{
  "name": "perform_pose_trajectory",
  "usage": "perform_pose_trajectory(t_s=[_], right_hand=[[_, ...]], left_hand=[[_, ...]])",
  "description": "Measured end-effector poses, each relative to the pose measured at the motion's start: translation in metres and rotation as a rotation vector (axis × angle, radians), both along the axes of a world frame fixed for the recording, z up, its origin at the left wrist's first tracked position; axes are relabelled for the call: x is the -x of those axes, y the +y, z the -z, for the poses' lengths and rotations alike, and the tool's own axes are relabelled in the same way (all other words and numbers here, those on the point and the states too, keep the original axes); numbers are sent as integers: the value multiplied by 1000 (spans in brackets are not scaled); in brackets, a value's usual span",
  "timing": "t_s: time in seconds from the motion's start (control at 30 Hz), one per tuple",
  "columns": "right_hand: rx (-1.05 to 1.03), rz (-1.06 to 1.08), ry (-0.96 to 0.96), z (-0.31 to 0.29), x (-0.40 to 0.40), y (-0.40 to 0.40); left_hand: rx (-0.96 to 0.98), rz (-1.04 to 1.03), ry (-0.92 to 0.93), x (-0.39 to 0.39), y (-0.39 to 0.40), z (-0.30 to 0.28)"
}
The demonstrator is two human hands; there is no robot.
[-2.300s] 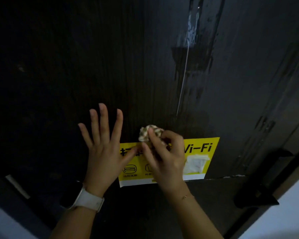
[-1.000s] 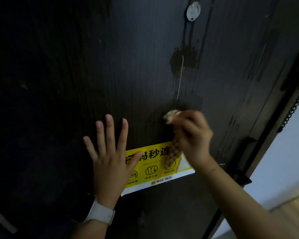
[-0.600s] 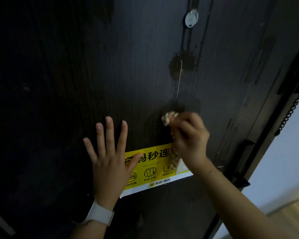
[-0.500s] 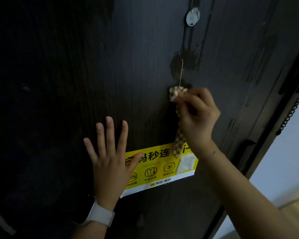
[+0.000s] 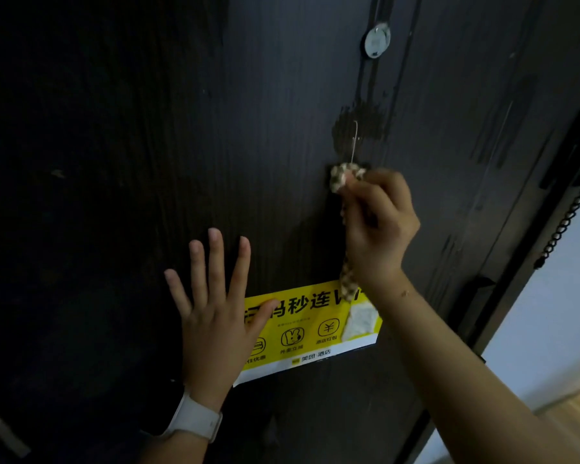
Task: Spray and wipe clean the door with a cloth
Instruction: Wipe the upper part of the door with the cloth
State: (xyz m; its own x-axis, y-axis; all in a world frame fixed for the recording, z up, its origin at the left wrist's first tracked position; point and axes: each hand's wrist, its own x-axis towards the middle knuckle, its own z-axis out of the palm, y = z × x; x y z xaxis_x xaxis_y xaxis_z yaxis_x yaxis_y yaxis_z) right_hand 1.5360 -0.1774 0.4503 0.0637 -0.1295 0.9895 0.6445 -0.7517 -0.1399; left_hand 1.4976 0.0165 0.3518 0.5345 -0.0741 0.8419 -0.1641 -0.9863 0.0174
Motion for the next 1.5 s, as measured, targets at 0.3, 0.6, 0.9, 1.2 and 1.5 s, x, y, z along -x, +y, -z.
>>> perform_pose_trajectory(t_s=[0.3,0.6,0.9,1.2,1.5], right_hand=[[44,0,50,-28,3,-8],[319,-42,131,8,12,-28],[291,-134,48,-23,7,22],[-73,-20,-13,-81,-2,-12],[688,-170,142,0,9,-1]], left_hand=[[26,11,13,2,1,-2],[163,126,-52,24,-7,-45],[-72,-1,-116,6,29,-152],[-150,-46,-97,1,32,-152],[-79,131,-74,6,42,-154]])
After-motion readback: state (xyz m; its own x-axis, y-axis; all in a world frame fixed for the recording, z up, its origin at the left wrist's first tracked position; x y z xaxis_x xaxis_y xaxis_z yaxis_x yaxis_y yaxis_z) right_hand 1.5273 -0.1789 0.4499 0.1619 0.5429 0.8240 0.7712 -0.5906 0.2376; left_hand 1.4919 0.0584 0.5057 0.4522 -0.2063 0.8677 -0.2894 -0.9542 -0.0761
